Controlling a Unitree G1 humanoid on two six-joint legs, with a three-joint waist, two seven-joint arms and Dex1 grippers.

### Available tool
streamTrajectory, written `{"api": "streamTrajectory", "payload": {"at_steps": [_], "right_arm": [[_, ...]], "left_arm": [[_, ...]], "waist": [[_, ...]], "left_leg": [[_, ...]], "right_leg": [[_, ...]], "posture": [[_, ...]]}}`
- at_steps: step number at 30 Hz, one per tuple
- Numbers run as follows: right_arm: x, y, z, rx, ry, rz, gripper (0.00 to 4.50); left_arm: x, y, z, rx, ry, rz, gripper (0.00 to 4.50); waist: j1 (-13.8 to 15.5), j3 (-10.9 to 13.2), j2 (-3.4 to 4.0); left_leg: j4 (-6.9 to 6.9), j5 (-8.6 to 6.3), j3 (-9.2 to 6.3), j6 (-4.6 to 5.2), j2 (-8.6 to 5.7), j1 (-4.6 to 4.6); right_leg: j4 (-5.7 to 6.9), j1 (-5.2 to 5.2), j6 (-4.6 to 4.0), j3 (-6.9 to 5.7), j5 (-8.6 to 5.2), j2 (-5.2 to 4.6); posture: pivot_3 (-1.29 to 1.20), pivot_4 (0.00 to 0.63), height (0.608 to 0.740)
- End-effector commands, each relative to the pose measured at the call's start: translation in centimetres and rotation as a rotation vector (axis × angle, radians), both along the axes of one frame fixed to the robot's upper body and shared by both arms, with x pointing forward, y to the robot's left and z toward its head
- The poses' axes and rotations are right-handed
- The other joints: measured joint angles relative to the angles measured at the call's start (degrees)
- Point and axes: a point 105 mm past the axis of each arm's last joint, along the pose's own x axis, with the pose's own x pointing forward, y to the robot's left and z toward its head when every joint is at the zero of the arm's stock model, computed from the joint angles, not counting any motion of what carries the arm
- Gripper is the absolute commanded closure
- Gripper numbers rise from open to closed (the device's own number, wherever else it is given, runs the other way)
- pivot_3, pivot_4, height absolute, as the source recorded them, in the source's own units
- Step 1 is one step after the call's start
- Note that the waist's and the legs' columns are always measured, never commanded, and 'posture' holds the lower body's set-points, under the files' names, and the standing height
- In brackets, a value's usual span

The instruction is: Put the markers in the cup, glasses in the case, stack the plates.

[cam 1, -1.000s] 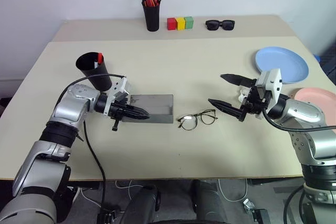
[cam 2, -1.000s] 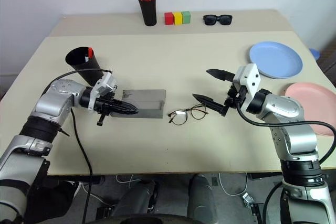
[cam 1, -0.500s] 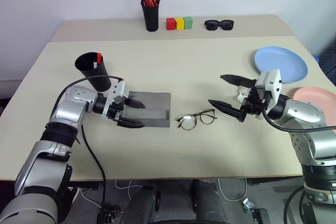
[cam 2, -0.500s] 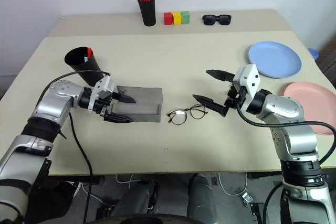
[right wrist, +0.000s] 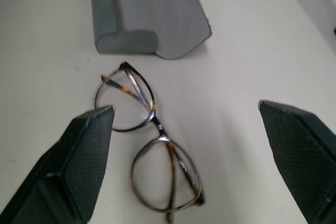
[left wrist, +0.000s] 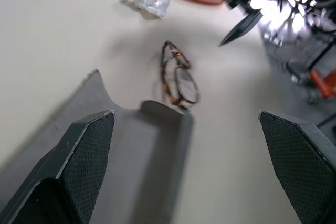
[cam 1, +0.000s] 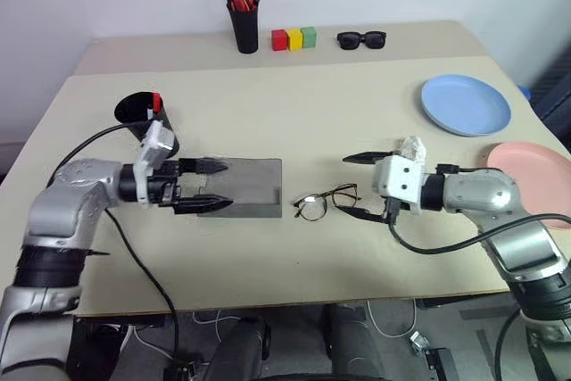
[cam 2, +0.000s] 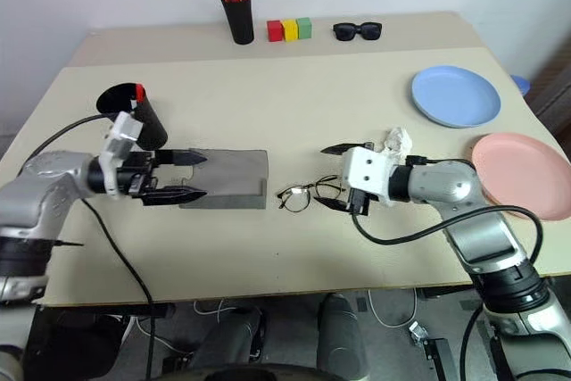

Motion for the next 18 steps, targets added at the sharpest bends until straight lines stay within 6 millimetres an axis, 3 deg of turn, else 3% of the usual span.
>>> {"api": "streamTrajectory", "payload": {"at_steps": [1, 5, 12, 15, 17, 18], "right_arm": [[0.1, 0.8, 0.5, -0.079, -0.099, 0.028, 0.00], [0.6, 0.8, -0.9, -0.205, -0.153, 0.046, 0.00], [1.2, 0.5, -2.9, -0.330, -0.194, 0.097, 0.00], [1.6, 1.1, -2.6, -0.282, -0.178, 0.085, 0.86], [1.7, 1.3, -2.6, -0.303, -0.198, 0.095, 1.75], [1.7, 1.3, -2.7, -0.308, -0.204, 0.097, 1.75]], "left_arm": [[-0.8, 1.1, 1.8, -0.017, -0.103, 0.045, 0.01], [-1.5, 2.0, 1.8, -0.038, -0.113, 0.103, 0.01], [-2.2, 1.2, 1.2, -0.033, -0.121, 0.115, 0.01], [-2.2, 1.2, 1.0, -0.021, -0.126, 0.120, 0.00], [-2.2, 1.1, 1.0, -0.022, -0.121, 0.121, 0.00], [-2.2, 1.1, 1.0, -0.022, -0.121, 0.120, 0.00]], "waist": [[0.3, 0.0, 0.00], [0.2, 0.0, -0.01], [0.2, 0.0, -0.01], [0.2, 0.0, -0.01], [0.0, 0.0, -0.01], [0.1, 0.0, -0.01]], "left_leg": [[0.01, 0.00, 0.06, 0.00, -0.01, -0.01], [0.02, 0.00, 0.18, 0.00, 0.00, 0.01], [0.02, 0.00, 0.25, -0.01, 0.02, 0.02], [0.02, 0.00, 0.28, -0.01, 0.03, 0.03], [0.01, 0.00, 0.28, -0.01, 0.07, 0.04], [0.00, 0.00, 0.28, -0.01, 0.07, 0.04]], "right_leg": [[-0.02, 0.03, 0.00, 0.00, 0.00, 0.00], [-0.03, 0.05, -0.03, -0.01, 0.02, 0.00], [-0.04, 0.05, -0.06, 0.00, 0.03, 0.00], [-0.04, 0.04, -0.08, 0.00, 0.05, 0.00], [-0.04, 0.03, -0.09, 0.00, 0.05, 0.04], [-0.04, 0.03, -0.09, 0.00, 0.05, 0.04]], "posture": [[0.00, 0.150, 0.740], [0.00, 0.150, 0.740], [0.00, 0.150, 0.740], [0.00, 0.150, 0.740], [0.00, 0.150, 0.740], [0.00, 0.150, 0.740]]}}
